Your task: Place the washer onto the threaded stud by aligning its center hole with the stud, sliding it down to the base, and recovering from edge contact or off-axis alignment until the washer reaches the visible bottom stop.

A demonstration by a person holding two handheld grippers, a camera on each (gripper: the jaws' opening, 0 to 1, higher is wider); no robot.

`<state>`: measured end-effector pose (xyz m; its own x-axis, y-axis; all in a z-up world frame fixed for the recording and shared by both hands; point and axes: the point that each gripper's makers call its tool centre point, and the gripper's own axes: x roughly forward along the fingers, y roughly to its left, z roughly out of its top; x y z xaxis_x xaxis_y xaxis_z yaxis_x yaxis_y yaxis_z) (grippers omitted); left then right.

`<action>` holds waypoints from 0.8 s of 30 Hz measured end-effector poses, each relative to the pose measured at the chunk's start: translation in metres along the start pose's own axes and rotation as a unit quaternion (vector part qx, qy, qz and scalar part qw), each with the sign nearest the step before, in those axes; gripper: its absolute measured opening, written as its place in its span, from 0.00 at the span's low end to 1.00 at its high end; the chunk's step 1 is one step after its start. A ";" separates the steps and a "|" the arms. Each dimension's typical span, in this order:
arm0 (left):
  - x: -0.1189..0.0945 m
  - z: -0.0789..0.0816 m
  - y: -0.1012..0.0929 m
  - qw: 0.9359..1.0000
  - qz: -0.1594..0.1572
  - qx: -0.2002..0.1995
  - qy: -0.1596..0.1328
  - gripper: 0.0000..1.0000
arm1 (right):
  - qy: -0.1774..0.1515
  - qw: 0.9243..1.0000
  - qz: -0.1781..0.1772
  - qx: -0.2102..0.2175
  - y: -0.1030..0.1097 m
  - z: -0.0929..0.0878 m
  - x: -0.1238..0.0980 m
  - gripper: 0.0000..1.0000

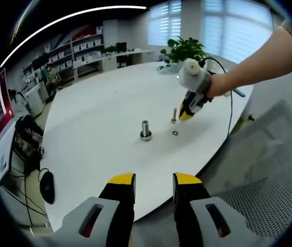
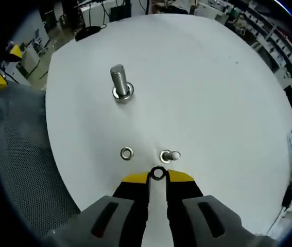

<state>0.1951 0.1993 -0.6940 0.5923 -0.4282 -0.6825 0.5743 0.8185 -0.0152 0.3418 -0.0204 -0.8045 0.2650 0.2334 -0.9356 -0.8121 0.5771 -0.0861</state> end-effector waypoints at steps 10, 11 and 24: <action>0.000 0.000 -0.001 1.000 -0.002 0.002 0.000 0.27 | -0.042 0.999 -0.005 0.012 -0.001 0.012 -0.021 0.14; 0.000 0.000 -0.001 1.000 -0.002 0.003 0.001 0.27 | -0.045 0.999 -0.006 0.003 0.000 0.013 -0.021 0.14; 0.001 -0.001 -0.002 1.000 -0.003 0.005 0.006 0.27 | -0.053 0.998 -0.027 -0.035 -0.008 0.031 -0.019 0.14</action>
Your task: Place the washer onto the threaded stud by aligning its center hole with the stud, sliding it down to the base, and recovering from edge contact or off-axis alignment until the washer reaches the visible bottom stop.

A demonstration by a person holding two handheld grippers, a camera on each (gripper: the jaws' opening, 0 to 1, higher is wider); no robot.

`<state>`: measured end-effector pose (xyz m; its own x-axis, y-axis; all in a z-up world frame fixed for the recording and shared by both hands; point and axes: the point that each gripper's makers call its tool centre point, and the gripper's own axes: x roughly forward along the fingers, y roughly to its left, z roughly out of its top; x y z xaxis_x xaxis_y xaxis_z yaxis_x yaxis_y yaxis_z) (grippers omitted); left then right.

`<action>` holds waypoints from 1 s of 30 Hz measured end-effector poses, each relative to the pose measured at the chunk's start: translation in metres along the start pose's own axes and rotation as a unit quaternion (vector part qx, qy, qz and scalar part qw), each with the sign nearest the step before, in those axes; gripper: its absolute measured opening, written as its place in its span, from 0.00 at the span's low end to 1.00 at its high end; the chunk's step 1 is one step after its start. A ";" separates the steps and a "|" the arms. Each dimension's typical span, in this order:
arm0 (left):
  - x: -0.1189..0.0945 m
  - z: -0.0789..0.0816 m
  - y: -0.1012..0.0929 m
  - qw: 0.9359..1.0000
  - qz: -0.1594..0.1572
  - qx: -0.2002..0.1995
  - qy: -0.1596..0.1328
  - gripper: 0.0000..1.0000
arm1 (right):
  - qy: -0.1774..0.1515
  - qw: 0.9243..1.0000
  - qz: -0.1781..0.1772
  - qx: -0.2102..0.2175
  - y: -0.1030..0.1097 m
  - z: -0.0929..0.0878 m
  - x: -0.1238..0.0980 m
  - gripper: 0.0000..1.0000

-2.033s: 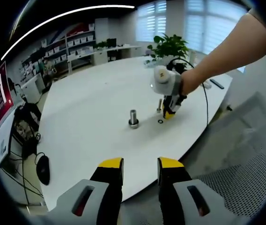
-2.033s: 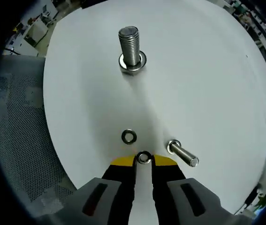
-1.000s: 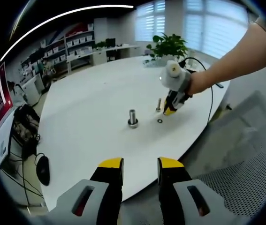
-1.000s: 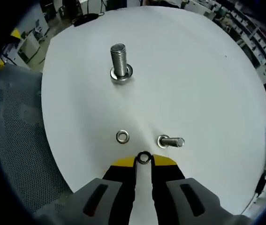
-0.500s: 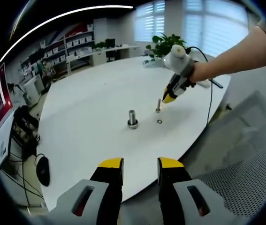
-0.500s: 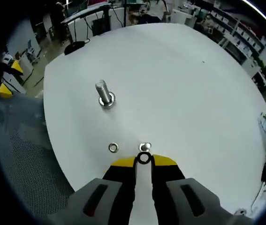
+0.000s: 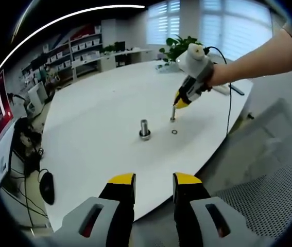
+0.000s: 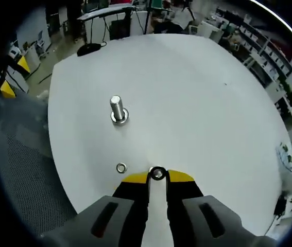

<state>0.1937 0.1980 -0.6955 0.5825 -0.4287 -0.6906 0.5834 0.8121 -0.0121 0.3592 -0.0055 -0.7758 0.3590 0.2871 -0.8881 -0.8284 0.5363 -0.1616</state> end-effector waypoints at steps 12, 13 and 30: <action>0.000 0.000 0.001 1.000 0.002 -0.004 -0.001 0.27 | 0.019 1.000 0.008 0.000 -0.003 -0.001 0.004 0.14; 0.000 0.000 0.002 1.000 0.002 -0.005 -0.001 0.27 | 0.021 1.000 0.007 0.000 -0.003 -0.002 0.004 0.14; 0.000 -0.001 0.001 1.000 0.002 -0.006 0.001 0.27 | 0.053 0.998 0.021 -0.014 0.000 -0.010 0.025 0.14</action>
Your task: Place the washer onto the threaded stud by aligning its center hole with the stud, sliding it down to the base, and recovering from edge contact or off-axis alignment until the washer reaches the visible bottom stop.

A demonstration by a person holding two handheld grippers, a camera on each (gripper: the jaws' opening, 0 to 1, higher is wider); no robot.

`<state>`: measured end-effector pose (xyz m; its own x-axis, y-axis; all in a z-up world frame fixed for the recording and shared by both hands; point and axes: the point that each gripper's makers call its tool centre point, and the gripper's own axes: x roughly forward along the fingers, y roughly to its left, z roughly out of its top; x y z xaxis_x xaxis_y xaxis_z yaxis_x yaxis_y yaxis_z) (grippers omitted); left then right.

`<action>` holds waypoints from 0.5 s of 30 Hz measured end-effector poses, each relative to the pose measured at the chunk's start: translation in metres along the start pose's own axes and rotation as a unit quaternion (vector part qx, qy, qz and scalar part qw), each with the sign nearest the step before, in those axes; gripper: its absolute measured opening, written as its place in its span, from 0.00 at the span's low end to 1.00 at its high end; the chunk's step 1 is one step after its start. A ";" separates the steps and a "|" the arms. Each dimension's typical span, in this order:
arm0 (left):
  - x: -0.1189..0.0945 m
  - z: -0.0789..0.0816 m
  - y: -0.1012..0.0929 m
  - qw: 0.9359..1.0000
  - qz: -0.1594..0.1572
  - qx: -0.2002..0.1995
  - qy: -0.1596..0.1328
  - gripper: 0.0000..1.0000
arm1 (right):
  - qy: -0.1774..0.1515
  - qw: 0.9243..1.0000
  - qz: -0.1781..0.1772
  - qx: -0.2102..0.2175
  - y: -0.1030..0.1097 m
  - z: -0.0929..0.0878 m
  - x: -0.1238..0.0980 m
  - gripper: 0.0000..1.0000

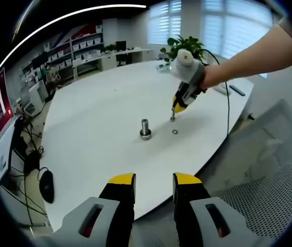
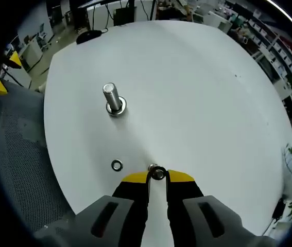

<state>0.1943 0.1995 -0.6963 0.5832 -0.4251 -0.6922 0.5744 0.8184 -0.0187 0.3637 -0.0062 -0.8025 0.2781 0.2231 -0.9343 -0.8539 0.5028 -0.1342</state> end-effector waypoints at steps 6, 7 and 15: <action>0.000 0.000 0.000 1.000 0.000 0.000 0.000 0.27 | 0.017 1.000 0.008 0.006 0.001 -0.006 0.014 0.14; 0.000 -0.001 0.000 1.000 0.000 0.000 0.001 0.27 | 0.018 1.000 0.008 0.007 0.002 -0.006 0.016 0.14; 0.000 -0.002 -0.001 1.000 -0.001 0.000 0.005 0.26 | 0.021 0.999 0.012 0.021 0.004 -0.014 0.024 0.15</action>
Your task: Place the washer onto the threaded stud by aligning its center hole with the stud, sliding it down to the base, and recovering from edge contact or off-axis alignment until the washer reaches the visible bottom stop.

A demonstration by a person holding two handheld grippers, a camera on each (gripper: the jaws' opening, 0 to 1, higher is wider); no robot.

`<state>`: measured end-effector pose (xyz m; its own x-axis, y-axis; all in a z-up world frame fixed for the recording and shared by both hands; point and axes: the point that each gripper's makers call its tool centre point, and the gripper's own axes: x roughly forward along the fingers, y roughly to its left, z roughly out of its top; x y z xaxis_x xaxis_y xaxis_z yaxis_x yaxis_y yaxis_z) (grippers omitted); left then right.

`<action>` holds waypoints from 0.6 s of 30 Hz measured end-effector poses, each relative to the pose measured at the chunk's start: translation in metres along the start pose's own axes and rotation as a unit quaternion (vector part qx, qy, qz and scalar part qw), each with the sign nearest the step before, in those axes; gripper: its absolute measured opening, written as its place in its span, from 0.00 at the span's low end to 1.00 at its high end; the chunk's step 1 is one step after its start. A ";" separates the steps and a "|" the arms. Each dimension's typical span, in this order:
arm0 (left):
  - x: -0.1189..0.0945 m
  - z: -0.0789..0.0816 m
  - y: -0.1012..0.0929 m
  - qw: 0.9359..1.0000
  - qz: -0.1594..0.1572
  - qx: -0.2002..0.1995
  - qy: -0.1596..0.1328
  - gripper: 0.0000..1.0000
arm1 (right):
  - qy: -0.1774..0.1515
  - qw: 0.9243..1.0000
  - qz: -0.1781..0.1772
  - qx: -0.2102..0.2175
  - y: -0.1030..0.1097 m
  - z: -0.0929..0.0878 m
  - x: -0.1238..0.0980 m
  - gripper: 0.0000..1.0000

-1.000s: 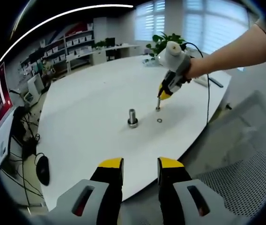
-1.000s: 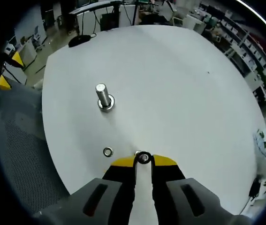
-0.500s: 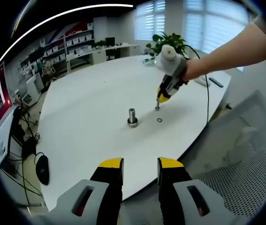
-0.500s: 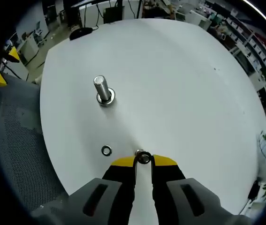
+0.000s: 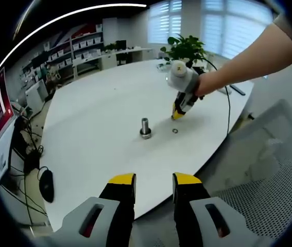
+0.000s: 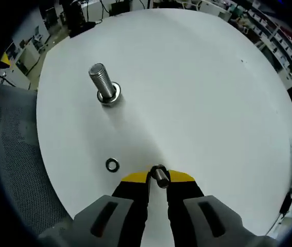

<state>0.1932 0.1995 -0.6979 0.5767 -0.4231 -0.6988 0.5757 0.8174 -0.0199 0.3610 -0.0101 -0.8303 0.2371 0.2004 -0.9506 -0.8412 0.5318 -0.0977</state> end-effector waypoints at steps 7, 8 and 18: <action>0.000 0.000 -0.001 1.000 -0.001 0.001 0.000 0.26 | 0.001 1.000 0.000 0.016 -0.003 -0.005 -0.001 0.17; 0.000 0.000 -0.001 1.000 -0.001 0.002 0.000 0.26 | 0.001 1.000 0.000 0.018 -0.003 -0.006 -0.002 0.17; 0.000 0.001 -0.003 1.000 -0.007 0.006 -0.001 0.26 | 0.010 1.000 0.006 0.011 0.007 -0.021 -0.013 0.21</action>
<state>0.1921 0.1966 -0.6976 0.5703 -0.4347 -0.6970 0.5897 0.8074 -0.0210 0.3419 -0.0264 -0.8243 0.2170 0.1916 -0.9572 -0.8333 0.5471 -0.0794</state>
